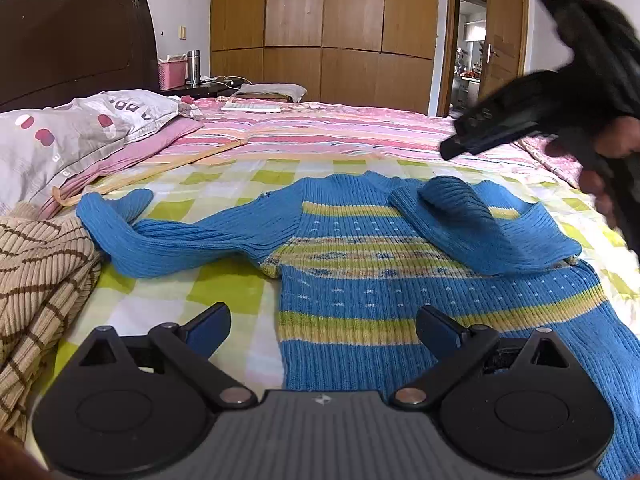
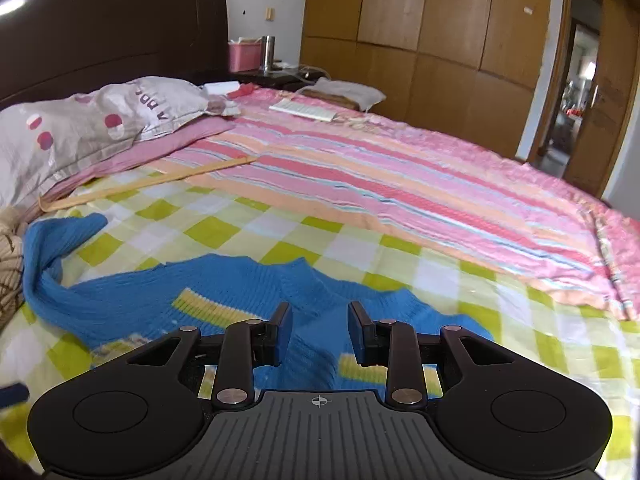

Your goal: Fold small clothes

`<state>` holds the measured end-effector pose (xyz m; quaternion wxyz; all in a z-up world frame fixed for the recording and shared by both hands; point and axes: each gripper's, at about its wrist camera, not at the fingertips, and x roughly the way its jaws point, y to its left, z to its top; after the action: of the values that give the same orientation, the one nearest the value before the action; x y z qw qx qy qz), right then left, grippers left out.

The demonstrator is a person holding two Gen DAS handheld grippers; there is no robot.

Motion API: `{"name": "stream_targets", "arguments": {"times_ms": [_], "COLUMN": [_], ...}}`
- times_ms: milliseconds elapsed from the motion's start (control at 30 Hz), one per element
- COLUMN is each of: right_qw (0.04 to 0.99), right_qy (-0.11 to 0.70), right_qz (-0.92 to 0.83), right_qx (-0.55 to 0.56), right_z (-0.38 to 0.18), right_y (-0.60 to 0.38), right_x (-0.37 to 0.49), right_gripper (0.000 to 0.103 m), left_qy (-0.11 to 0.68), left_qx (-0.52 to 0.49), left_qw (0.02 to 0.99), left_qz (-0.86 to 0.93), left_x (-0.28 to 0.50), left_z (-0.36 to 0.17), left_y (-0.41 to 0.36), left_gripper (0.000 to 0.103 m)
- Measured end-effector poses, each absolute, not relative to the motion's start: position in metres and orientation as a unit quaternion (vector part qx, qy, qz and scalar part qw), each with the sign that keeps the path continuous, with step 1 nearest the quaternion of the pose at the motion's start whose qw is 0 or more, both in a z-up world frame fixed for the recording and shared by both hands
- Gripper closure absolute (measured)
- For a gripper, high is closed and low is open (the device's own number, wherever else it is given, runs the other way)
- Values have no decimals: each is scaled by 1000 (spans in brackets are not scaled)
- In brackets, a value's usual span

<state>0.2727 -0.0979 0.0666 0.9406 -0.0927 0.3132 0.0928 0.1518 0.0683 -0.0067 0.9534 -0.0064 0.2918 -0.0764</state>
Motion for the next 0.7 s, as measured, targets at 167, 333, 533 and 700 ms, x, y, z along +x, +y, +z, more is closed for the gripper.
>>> {"name": "stream_targets", "arguments": {"times_ms": [167,333,533,700], "right_qw": [928,910,914,908], "right_qy": [332,370,387,402], "right_qz": [146,155,83,93], "right_qx": [-85,-100,-89,-73], "right_z": [58,30,12,0], "right_y": [-83,-63,-75,-72], "right_x": [255,269,296,304], "right_gripper": [73,79,72,72], "left_qy": [288,288,292,293], "left_qx": [-11,-11,-15,-16], "left_qw": [955,955,954,954], "left_qz": [-66,-69,-70,-66], "left_x": [151,150,154,155], "left_z": [-4,-4,-6,-7], "left_y": [73,75,78,79], "left_gripper": [0,0,0,0]}}
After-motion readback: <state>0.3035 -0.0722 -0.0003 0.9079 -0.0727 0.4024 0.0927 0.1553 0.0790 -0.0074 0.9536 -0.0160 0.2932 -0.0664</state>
